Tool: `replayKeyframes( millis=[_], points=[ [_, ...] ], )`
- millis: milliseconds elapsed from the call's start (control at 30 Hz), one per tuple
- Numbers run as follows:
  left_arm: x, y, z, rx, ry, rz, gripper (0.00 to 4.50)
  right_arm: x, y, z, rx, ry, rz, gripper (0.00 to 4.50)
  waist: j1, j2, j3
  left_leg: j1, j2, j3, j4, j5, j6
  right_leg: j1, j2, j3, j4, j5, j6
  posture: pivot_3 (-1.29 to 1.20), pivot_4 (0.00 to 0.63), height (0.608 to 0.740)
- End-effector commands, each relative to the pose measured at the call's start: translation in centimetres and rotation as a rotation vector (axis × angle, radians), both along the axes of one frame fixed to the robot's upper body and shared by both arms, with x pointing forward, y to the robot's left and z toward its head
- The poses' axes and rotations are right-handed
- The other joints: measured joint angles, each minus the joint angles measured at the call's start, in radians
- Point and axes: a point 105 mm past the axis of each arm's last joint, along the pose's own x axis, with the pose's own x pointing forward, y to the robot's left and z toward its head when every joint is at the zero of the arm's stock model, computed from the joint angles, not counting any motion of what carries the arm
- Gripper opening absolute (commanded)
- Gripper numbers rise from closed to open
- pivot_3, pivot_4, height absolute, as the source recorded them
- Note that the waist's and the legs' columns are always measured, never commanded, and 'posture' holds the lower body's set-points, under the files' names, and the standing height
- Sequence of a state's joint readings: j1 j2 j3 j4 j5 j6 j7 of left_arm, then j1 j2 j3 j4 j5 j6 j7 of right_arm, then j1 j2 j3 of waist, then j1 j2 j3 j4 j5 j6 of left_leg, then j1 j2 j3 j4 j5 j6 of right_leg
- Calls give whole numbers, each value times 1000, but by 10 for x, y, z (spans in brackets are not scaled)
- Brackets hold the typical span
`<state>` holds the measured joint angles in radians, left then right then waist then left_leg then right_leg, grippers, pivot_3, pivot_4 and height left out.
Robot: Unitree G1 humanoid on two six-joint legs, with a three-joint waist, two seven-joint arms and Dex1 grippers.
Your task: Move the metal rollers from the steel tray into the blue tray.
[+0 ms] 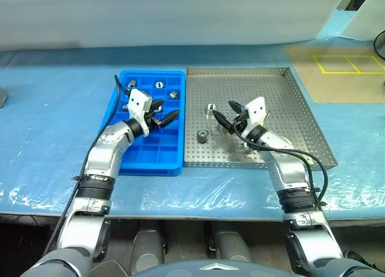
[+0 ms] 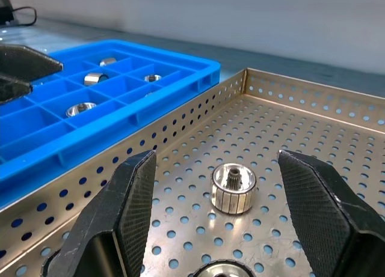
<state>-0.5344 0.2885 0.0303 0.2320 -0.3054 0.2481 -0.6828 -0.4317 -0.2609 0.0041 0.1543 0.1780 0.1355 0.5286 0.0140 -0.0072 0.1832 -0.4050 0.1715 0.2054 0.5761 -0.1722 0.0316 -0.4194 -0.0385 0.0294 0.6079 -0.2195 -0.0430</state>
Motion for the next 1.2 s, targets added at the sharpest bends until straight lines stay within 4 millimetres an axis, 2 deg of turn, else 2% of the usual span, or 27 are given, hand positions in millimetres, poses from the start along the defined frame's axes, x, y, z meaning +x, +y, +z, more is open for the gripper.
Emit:
replayKeyframes(
  millis=[33, 633, 1000, 1133, 1200],
  points=[
    [-1, 0, 12, -8, -47, -3, 3785, -1, 3, 9, 10, -45, 1, 3334, 0, 0, 0, 0, 0, 0, 0, 0, 0, 0, 0, 0, 0, 0, 0, -180, 150, 740],
    [-5, -5, 16, -11, -47, -47, 3785, 1, 1, 9, -10, -49, -6, 3334, 0, 0, 0, 0, 0, 0, 0, 0, 0, 0, 0, 0, 0, 0, 0, -183, 150, 740],
    [-5, -6, 26, 0, -77, -64, 3785, 0, 4, 12, -4, -55, 14, 3334, 0, 0, 0, 0, 0, 0, 0, 0, 0, 0, 0, 0, 0, 0, 0, -181, 150, 740],
    [-5, -13, 42, 11, -101, -114, 3785, 0, -2, 21, -4, -77, 8, 3334, 0, 0, 0, 0, 0, 0, 0, 0, 0, 0, 0, 0, 0, 0, 0, -196, 150, 740],
    [-6, -24, 57, 60, -154, -188, 3785, -1, -11, 30, -6, -97, 3, 3334, 2, 0, 0, 0, 0, 0, 0, 0, 0, 0, 0, 0, 0, 0, 0, -209, 150, 740]
  ],
)
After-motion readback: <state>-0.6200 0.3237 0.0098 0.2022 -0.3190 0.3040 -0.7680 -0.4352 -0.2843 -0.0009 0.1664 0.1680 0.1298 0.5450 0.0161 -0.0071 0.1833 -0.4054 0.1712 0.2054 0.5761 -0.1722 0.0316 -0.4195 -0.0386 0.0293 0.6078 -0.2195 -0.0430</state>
